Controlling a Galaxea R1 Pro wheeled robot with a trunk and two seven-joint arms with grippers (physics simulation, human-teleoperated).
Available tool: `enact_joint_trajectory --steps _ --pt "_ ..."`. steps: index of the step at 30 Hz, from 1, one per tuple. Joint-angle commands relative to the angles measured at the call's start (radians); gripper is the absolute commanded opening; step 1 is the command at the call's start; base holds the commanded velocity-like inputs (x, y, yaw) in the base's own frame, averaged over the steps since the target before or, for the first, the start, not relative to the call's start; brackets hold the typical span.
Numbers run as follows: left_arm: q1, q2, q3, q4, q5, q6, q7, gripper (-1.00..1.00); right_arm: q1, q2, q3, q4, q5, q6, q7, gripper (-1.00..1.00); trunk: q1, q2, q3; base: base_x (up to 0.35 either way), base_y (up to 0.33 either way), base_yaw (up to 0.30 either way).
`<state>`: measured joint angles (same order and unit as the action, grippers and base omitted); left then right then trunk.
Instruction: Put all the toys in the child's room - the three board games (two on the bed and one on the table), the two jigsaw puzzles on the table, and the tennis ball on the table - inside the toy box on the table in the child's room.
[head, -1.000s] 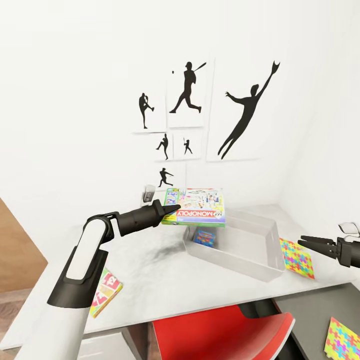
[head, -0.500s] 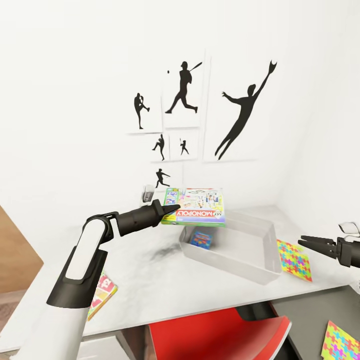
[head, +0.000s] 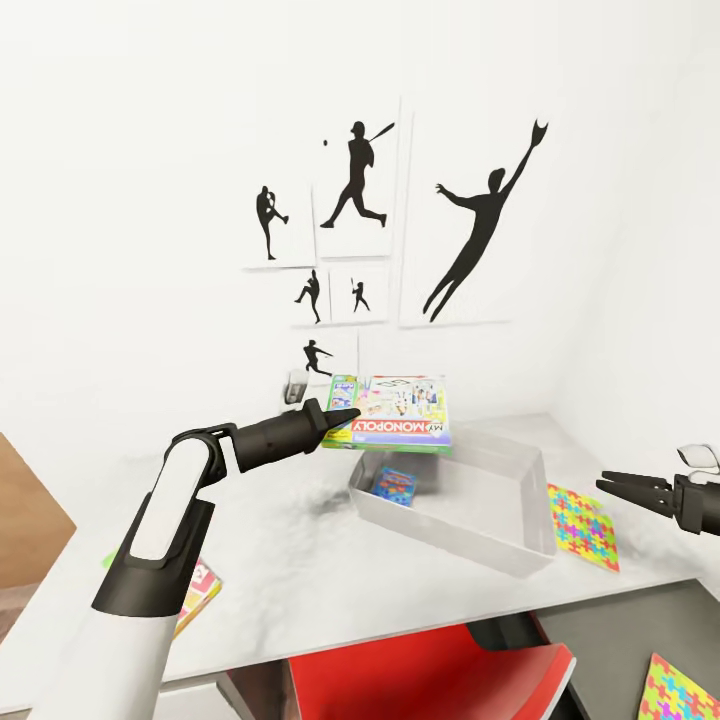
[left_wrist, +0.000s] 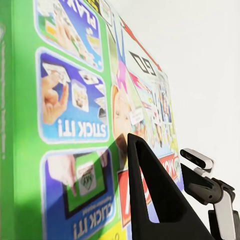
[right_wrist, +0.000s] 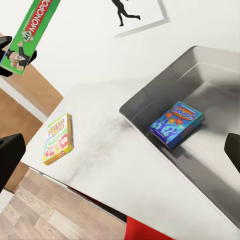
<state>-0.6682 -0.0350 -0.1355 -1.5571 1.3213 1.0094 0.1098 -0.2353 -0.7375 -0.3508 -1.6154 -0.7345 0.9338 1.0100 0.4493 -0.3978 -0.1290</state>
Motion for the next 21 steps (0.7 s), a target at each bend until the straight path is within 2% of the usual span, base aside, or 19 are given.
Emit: enact_joint_trajectory --steps 1,11,21 --pt "-0.001 0.000 0.000 -0.001 0.010 0.003 0.009 -1.00 -0.001 0.000 0.000 0.000 0.000 0.004 0.002 1.00 0.001 -0.002 -0.002 0.009 -0.013 0.054" --pt "-0.001 -0.001 0.000 -0.002 0.010 0.003 0.009 -1.00 -0.001 0.000 0.000 0.000 0.000 0.004 0.002 1.00 0.001 -0.002 -0.002 0.004 -0.005 0.153" --pt "-0.001 -0.002 -0.002 -0.003 0.010 0.003 0.009 -1.00 -0.001 0.001 0.001 0.000 0.000 0.005 0.001 1.00 0.001 -0.002 -0.002 0.048 0.015 0.047"
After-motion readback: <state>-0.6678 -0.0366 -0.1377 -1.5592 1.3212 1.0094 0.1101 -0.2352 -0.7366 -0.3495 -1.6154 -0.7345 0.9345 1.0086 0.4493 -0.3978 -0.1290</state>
